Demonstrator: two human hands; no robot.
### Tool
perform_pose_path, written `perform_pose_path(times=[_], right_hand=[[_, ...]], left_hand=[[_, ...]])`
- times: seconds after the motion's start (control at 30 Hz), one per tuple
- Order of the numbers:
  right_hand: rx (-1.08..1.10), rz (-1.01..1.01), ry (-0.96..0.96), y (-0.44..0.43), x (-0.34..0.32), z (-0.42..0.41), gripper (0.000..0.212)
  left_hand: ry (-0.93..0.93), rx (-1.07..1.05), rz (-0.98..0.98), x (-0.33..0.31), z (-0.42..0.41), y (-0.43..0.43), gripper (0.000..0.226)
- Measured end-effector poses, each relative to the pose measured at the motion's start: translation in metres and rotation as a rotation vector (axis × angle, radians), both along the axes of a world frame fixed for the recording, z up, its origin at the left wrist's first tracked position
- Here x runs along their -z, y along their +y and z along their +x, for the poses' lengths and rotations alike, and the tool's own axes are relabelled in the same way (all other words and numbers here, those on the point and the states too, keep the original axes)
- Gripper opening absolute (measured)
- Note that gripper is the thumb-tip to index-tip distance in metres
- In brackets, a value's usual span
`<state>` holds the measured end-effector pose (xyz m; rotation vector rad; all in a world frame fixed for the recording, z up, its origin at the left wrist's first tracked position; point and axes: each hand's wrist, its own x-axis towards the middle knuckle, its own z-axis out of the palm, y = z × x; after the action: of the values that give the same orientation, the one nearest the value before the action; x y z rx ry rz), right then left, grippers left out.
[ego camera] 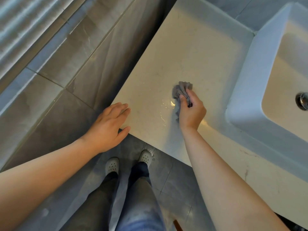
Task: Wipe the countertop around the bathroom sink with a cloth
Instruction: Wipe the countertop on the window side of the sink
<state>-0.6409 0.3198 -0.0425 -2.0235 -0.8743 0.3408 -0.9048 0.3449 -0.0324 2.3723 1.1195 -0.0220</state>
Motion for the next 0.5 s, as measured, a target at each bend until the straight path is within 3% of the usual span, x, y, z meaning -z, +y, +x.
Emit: perform_pose_path(times=[0.27, 0.5], right_hand=[[-0.205, -0.012, 0.020, -0.006, -0.006, -0.066, 0.035], [-0.208, -0.094, 0.575, -0.028, -0.037, -0.071, 0.030]], left_hand=[[-0.125, -0.068, -0.027, -0.007, -0.007, -0.001, 0.069], [-0.150, -0.133, 0.014, -0.009, -0.025, -0.009, 0.052]])
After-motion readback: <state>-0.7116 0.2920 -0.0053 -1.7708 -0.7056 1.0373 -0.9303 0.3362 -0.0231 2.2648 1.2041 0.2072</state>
